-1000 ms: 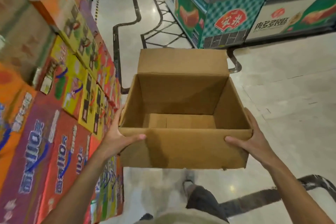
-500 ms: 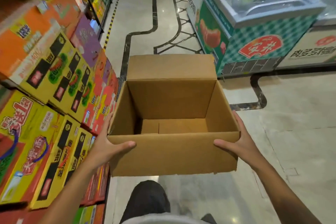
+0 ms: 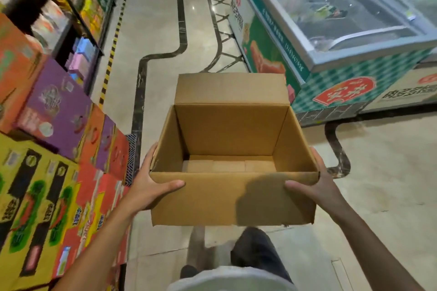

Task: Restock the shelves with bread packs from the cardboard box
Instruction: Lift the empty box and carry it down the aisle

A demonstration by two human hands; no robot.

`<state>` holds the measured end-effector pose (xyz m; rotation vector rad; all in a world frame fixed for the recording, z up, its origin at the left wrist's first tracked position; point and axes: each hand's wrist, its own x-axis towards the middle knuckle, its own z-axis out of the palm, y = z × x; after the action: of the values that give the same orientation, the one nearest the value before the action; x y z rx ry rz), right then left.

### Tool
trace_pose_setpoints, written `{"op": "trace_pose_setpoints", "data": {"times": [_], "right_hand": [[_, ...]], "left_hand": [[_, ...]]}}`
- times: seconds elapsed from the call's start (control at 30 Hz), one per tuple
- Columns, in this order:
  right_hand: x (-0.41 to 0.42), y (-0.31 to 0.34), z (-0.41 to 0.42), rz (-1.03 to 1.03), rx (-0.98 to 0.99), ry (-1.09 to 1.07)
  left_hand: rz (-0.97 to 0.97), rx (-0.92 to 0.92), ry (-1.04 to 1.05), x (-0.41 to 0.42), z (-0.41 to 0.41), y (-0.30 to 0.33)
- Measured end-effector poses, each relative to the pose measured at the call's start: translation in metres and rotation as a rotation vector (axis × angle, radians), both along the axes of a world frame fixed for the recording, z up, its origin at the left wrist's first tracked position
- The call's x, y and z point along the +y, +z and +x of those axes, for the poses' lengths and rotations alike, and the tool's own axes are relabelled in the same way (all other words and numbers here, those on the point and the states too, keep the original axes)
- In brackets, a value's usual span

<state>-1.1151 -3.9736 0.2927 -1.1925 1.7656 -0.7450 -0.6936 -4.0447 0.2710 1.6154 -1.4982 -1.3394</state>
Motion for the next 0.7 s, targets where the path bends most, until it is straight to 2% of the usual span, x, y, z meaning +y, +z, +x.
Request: {"op": "trace_pose_setpoints", "data": {"times": [0.13, 0.33, 0.7], "right_hand": [[-0.110, -0.017, -0.028, 0.029, -0.006, -0.038], [-0.298, -0.035, -0.070, 0.030, -0.209, -0.018], [-0.604, -0.062, -0.129, 0.133, -0.173, 0.054]], "left_hand": [[0.014, -0.001, -0.015, -0.121, -0.029, -0.007], [0.073, -0.029, 0.016, -0.296, -0.067, -0.021], [0.155, -0.002, 0.136, -0.551, -0.123, -0.052]]}}
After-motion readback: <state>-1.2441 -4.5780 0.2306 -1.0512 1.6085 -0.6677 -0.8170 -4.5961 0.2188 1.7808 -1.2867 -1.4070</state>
